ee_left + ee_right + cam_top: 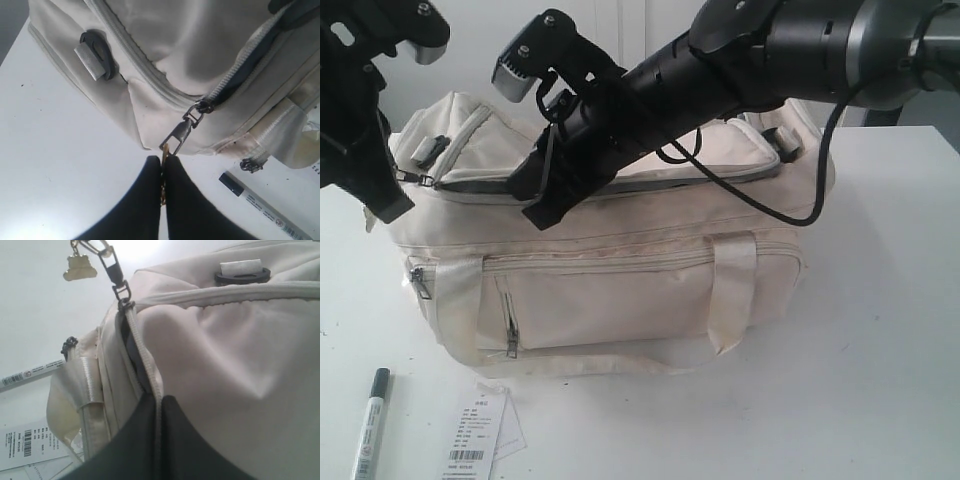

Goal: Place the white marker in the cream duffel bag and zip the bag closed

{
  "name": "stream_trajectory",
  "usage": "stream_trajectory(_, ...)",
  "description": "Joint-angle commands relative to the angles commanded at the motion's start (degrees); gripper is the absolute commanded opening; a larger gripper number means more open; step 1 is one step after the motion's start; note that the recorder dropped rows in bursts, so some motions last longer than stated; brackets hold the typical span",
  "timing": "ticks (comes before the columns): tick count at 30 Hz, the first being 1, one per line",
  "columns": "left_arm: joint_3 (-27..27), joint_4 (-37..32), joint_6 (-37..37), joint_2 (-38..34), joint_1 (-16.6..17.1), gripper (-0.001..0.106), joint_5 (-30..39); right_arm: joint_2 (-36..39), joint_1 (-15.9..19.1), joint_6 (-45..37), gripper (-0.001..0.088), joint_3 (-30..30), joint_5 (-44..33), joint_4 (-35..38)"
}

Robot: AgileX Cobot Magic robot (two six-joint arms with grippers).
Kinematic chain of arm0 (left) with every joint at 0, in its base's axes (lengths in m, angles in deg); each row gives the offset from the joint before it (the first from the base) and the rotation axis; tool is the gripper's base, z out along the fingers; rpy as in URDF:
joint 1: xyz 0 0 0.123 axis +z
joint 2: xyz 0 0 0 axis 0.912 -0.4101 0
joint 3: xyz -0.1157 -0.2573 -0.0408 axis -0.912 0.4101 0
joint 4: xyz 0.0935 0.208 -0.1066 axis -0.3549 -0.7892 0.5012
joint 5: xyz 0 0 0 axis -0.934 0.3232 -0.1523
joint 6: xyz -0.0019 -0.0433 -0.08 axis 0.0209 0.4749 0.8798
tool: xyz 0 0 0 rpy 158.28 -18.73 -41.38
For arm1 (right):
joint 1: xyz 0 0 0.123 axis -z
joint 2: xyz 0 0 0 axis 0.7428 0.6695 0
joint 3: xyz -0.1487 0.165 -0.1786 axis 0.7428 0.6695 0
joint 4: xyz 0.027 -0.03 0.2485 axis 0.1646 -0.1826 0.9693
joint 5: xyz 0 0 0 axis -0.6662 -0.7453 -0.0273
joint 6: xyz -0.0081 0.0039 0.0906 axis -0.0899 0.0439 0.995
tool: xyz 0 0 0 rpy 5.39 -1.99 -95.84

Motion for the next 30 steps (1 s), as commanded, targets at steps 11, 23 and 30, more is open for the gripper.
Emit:
stream_trajectory(11, 0.00, 2.38, 0.00, -0.11, 3.58, 0.000, -2.81, 0.00, 0.00, 0.00, 0.0000, 0.00, -0.12, -0.12)
stream_trajectory(23, 0.00, 2.53, 0.00, -1.34, 5.71, 0.000, -5.95, 0.00, 0.00, 0.00, 0.0000, 0.00, -0.12, -0.12)
stream_trajectory(30, 0.00, 3.39, 0.00, -1.85, 7.19, 0.000, -10.06, 0.00, 0.00, 0.00, 0.0000, 0.00, -0.35, -0.12)
